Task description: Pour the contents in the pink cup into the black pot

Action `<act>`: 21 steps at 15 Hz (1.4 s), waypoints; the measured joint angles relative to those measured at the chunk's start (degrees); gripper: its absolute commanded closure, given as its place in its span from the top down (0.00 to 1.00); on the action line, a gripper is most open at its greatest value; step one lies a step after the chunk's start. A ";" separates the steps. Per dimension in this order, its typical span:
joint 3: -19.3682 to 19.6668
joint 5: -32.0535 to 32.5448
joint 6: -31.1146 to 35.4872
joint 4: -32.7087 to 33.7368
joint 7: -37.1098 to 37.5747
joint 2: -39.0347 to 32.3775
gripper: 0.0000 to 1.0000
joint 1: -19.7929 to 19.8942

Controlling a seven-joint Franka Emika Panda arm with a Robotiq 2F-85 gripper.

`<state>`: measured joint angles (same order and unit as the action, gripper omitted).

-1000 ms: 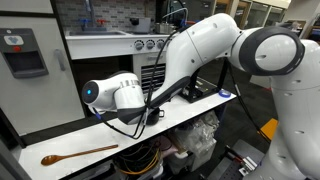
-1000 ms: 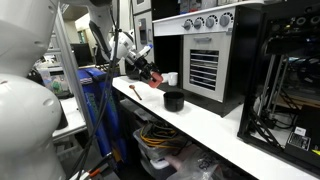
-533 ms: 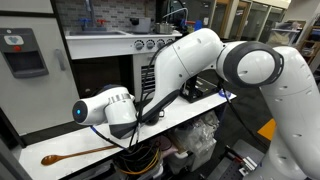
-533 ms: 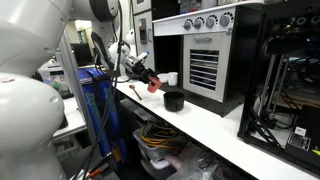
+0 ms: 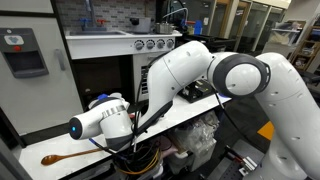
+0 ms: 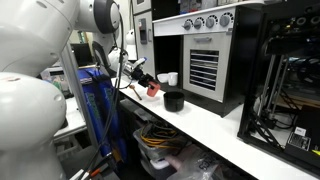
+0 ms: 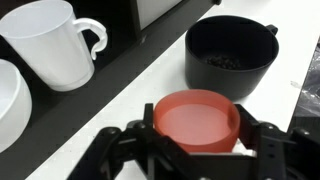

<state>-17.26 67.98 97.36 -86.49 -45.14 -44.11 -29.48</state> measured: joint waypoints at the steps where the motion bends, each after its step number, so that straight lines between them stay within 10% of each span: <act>1: 0.23 0.62 -0.58 0.27 -0.16 -0.55 0.51 -0.27; 21: 4.34 11.82 -7.48 9.93 6.64 -11.84 0.51 -6.24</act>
<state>-12.91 79.80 89.87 -76.56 -38.50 -55.95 -35.72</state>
